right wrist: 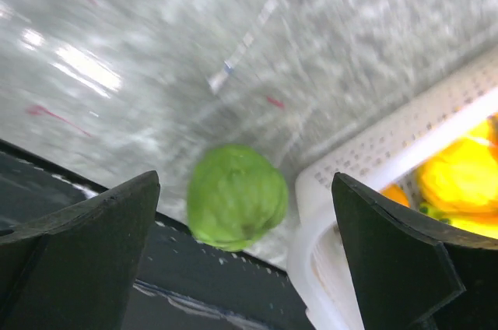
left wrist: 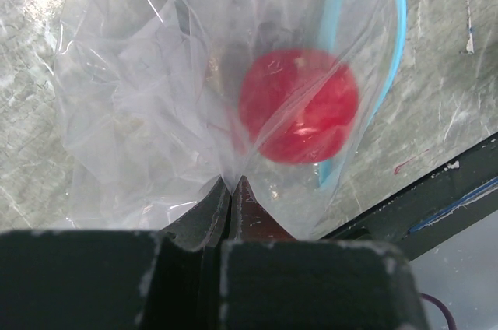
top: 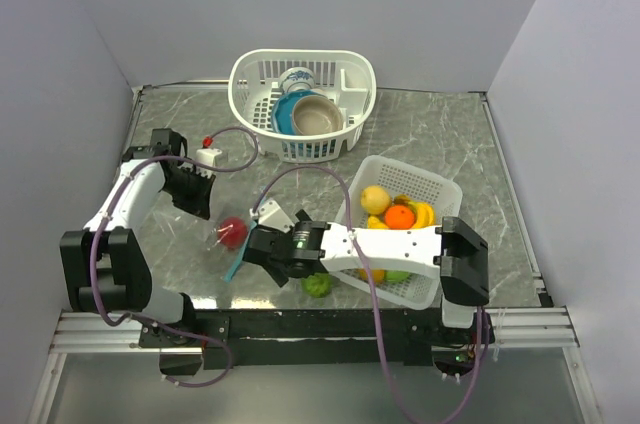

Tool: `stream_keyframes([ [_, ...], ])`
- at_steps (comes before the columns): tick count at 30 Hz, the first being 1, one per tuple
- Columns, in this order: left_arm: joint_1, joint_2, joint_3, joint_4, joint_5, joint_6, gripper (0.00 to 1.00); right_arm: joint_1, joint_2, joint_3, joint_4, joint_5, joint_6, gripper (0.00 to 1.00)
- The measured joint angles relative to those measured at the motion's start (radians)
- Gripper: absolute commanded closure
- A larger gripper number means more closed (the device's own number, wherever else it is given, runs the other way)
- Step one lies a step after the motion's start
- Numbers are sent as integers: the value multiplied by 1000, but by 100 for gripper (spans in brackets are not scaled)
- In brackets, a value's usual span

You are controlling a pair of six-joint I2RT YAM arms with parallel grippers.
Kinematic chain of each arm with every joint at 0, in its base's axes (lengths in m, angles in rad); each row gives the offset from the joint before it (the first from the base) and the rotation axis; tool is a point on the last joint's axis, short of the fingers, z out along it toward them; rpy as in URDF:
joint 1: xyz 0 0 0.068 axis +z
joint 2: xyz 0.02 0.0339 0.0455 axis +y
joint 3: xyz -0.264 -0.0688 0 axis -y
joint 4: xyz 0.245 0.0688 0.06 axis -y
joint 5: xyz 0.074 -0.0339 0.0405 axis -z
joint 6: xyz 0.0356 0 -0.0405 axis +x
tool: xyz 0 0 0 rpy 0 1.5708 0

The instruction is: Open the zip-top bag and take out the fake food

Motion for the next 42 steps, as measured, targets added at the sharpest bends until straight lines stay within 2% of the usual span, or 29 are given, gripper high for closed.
stream_keyframes([
  [7,6,-35,0,-13,6,1,99,-1,41,38,116,-5,-97,0],
  [14,23,-54,0,-25,6,11,99,15,-17,17,110,1,-28,0],
  [17,27,-54,0,-26,6,17,99,71,-134,-55,97,3,53,0],
  [21,27,-52,0,-27,6,19,99,204,-308,-170,110,-32,180,0],
  [26,27,-52,0,-29,6,19,99,277,-367,-327,141,-85,349,0],
  [35,27,-52,0,-43,6,21,99,268,-363,-537,214,-73,537,0],
  [42,27,-52,1,-51,8,25,99,148,-548,-767,359,-23,593,0],
])
